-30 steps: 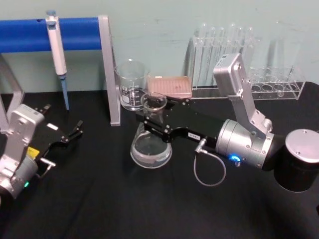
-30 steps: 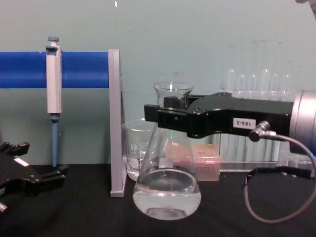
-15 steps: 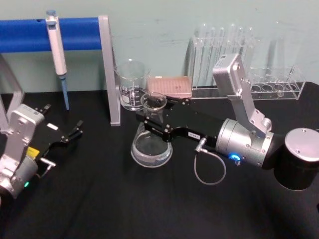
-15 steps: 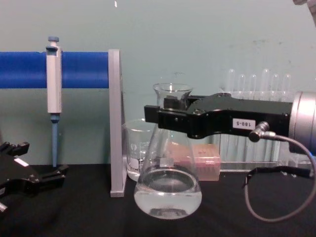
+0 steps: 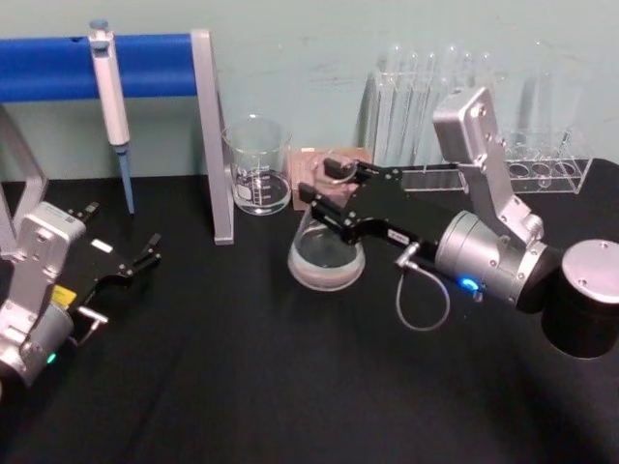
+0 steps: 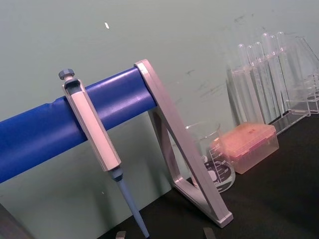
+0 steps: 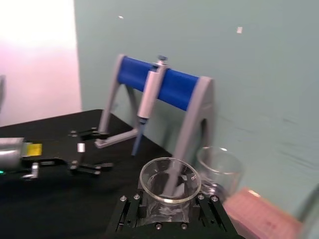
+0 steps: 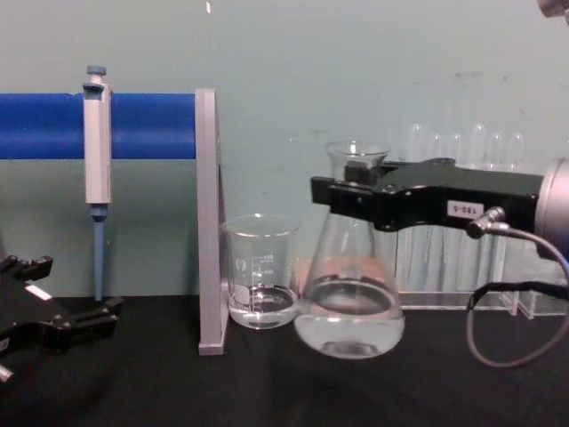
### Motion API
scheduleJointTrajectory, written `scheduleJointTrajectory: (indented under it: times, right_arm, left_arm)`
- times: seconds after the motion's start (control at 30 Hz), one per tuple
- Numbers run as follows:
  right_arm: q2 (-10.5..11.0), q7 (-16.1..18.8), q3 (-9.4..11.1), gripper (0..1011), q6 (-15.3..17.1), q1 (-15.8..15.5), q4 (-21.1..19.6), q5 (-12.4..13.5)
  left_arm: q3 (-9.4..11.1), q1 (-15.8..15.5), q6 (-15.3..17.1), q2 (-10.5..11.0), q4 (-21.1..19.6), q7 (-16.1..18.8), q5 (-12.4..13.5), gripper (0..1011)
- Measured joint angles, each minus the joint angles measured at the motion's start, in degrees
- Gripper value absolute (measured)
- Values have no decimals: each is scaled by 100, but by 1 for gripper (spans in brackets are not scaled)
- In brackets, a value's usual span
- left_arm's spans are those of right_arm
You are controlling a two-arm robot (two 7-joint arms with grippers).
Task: Grasp the erlenmeyer flask with one hand, shake it three times, then place it back.
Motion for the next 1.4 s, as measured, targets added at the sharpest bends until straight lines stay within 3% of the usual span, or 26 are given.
scheduleJointTrajectory:
  times: [0.6, 1.07, 1.4]
  right_arm:
    - [-106, -499, 590, 451, 5, -145, 159, -357]
    - [-160, -637, 926, 451, 79, -292, 157, -520]
    - [-226, -600, 1019, 451, 113, -327, 156, -604]
  left_arm:
    - [0, 0, 0, 0, 0, 0, 0, 1001]
    - [0, 0, 0, 0, 0, 0, 0, 1001]
    - [0, 0, 0, 0, 0, 0, 0, 1001]
